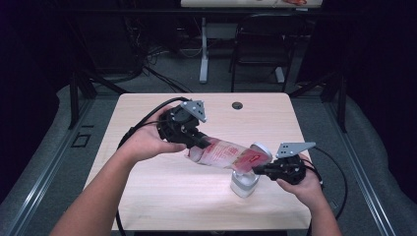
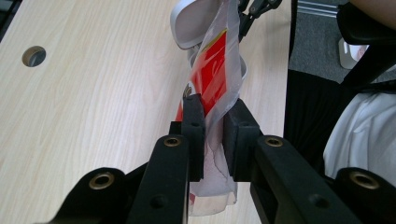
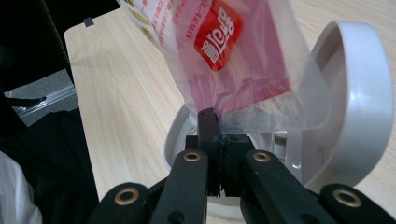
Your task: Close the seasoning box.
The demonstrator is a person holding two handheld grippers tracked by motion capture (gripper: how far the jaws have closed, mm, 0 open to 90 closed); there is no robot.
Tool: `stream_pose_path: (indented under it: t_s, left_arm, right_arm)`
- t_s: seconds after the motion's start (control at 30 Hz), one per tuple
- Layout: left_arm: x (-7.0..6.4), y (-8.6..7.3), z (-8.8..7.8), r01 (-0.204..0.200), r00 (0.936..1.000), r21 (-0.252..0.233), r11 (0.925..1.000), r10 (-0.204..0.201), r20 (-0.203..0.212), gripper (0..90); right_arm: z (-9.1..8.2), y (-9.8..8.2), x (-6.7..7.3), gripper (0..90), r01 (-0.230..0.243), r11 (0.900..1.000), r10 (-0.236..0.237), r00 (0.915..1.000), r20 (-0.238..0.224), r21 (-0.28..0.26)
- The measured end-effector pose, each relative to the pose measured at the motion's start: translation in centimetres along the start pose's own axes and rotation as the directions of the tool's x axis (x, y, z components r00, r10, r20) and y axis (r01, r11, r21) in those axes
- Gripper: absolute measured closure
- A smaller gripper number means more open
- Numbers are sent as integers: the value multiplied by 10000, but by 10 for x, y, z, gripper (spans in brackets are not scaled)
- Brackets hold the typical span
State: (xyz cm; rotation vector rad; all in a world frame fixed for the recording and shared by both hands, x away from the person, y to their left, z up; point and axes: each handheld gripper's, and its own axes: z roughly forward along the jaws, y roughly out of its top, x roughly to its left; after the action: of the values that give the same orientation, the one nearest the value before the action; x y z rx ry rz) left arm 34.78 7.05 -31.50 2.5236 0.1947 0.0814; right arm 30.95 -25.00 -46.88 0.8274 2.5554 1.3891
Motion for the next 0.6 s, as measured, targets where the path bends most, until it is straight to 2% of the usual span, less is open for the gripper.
stream_pose_path:
  t_s: [0.6]
  left_arm:
    - [4, -19, 0, 345, 9994, -316, 9989, -345, -5, 797]
  right_arm:
    - [-2, 3, 3, 899, 81, 9997, -80, 9999, 83, -220]
